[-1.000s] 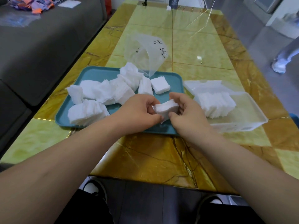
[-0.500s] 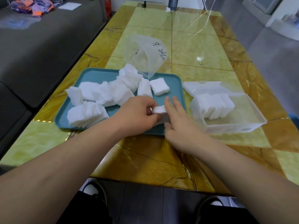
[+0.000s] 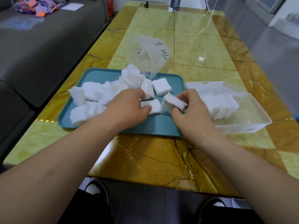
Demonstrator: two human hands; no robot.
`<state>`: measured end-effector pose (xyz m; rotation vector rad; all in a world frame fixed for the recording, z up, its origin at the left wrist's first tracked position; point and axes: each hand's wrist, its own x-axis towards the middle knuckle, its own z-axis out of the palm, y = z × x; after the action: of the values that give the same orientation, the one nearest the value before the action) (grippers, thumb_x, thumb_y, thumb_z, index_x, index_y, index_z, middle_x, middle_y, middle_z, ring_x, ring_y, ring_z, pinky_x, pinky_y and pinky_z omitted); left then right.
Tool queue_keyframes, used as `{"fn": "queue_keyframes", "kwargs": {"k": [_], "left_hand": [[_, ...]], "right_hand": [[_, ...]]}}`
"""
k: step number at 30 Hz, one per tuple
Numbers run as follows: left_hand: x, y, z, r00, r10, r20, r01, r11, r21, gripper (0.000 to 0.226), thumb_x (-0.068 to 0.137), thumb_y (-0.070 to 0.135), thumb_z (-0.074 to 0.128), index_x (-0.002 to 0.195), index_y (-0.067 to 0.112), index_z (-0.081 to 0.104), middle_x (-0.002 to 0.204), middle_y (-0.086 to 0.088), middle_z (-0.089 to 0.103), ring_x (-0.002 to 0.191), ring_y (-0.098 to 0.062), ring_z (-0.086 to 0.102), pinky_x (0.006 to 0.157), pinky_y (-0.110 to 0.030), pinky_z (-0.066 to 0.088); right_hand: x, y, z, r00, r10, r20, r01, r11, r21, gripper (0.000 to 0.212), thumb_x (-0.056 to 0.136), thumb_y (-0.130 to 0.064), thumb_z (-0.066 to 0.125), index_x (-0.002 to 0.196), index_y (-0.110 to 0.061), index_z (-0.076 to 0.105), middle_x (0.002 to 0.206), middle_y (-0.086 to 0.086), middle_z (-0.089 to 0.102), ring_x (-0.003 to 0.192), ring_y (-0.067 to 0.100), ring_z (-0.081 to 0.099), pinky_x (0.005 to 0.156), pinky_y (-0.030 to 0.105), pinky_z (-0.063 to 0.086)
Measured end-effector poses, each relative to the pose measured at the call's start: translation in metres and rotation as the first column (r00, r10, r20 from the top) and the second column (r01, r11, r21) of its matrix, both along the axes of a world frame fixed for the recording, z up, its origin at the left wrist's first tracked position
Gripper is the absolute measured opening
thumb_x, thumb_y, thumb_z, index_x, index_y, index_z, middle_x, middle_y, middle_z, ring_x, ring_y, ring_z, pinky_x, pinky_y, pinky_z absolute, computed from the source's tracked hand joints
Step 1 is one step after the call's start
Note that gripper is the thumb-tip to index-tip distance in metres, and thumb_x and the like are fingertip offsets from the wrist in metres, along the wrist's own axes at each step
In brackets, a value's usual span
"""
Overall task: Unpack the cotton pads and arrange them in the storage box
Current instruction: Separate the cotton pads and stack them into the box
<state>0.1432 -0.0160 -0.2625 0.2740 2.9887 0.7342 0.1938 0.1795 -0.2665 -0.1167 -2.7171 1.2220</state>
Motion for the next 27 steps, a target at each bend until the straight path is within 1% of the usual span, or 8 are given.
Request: {"fn": "queue_keyframes", "kwargs": {"k": [4, 7, 9, 14, 17, 22, 25, 27], "left_hand": [[-0.004, 0.01, -0.005, 1.0, 0.004, -0.004, -0.004, 0.997, -0.074, 0.034, 0.09, 0.052, 0.064, 0.11, 0.025, 0.062, 0.104, 0.003, 0.061, 0.097, -0.022, 0.059, 0.083, -0.039, 0.053], [-0.006, 0.013, -0.007, 0.999, -0.023, 0.022, 0.024, 0.998, -0.062, 0.042, 0.087, 0.048, 0.07, 0.124, 0.03, 0.06, 0.116, 0.004, 0.059, 0.106, -0.021, 0.059, 0.089, -0.038, 0.052], [-0.007, 0.013, -0.006, 0.995, -0.015, 0.103, 0.015, 1.0, 0.0, 0.05, 0.087, 0.041, 0.074, 0.132, 0.029, 0.058, 0.115, 0.005, 0.061, 0.104, -0.018, 0.059, 0.084, -0.032, 0.048], [-0.002, 0.007, 0.002, 0.973, -0.033, 0.229, -0.007, 0.985, 0.172, 0.02, 0.079, 0.03, 0.084, 0.092, 0.027, 0.07, 0.088, 0.005, 0.067, 0.082, -0.013, 0.064, 0.064, -0.027, 0.047], [0.007, 0.001, 0.009, 0.975, -0.103, 0.197, 0.052, 0.967, 0.249, 0.012, 0.08, 0.027, 0.083, 0.087, 0.029, 0.073, 0.083, 0.007, 0.069, 0.073, -0.007, 0.062, 0.061, -0.022, 0.044], [0.017, 0.0, 0.015, 0.964, -0.235, 0.127, 0.182, 0.926, 0.332, 0.016, 0.091, 0.02, 0.076, 0.102, 0.031, 0.079, 0.096, 0.013, 0.072, 0.061, 0.017, 0.056, 0.057, 0.0, 0.038], [0.015, 0.002, 0.011, 0.973, -0.212, 0.088, 0.174, 0.931, 0.321, 0.014, 0.09, 0.02, 0.077, 0.099, 0.032, 0.078, 0.094, 0.013, 0.072, 0.084, 0.009, 0.061, 0.067, 0.001, 0.041], [0.014, 0.003, 0.01, 0.973, -0.222, 0.066, 0.189, 0.926, 0.327, 0.011, 0.09, 0.018, 0.076, 0.094, 0.028, 0.076, 0.091, 0.011, 0.073, 0.082, 0.008, 0.061, 0.066, -0.001, 0.041]], "right_hand": [[-0.004, -0.004, -0.003, 1.0, -0.024, 0.011, 0.025, 0.998, -0.061, 0.025, 0.094, -0.015, 0.059, 0.116, -0.025, 0.051, 0.113, -0.004, 0.059, 0.1, 0.015, 0.057, 0.081, 0.025, 0.041], [-0.008, -0.005, -0.003, 0.999, -0.032, 0.011, 0.033, 0.997, -0.072, 0.023, 0.095, -0.016, 0.057, 0.116, -0.025, 0.053, 0.114, -0.003, 0.06, 0.102, 0.016, 0.056, 0.084, 0.026, 0.041], [-0.01, -0.005, -0.005, 0.999, -0.031, 0.012, 0.032, 0.997, -0.064, 0.023, 0.096, -0.016, 0.057, 0.117, -0.023, 0.056, 0.114, -0.002, 0.06, 0.102, 0.016, 0.057, 0.083, 0.027, 0.042], [-0.011, -0.001, -0.006, 0.999, -0.024, 0.023, 0.025, 0.999, -0.045, 0.019, 0.095, -0.017, 0.061, 0.113, -0.025, 0.059, 0.108, -0.004, 0.062, 0.092, 0.012, 0.057, 0.071, 0.014, 0.04], [-0.011, 0.002, -0.006, 0.999, -0.016, 0.038, 0.017, 1.0, -0.026, 0.015, 0.093, -0.018, 0.065, 0.105, -0.025, 0.062, 0.101, -0.006, 0.064, 0.087, 0.003, 0.058, 0.069, 0.01, 0.039], [-0.012, 0.004, -0.004, 0.996, 0.051, 0.068, -0.047, 0.998, -0.052, 0.016, 0.088, -0.02, 0.075, 0.101, -0.028, 0.072, 0.092, -0.013, 0.07, 0.084, 0.002, 0.064, 0.071, 0.015, 0.047], [-0.012, 0.006, -0.003, 0.985, 0.138, 0.102, -0.134, 0.99, -0.04, 0.02, 0.087, -0.017, 0.072, 0.103, -0.028, 0.076, 0.092, -0.013, 0.074, 0.087, 0.003, 0.067, 0.076, 0.021, 0.053], [-0.012, 0.008, -0.001, 0.974, 0.193, 0.122, -0.193, 0.981, -0.016, 0.024, 0.09, -0.015, 0.069, 0.108, -0.029, 0.076, 0.097, -0.014, 0.075, 0.092, 0.002, 0.067, 0.083, 0.023, 0.055]]}}
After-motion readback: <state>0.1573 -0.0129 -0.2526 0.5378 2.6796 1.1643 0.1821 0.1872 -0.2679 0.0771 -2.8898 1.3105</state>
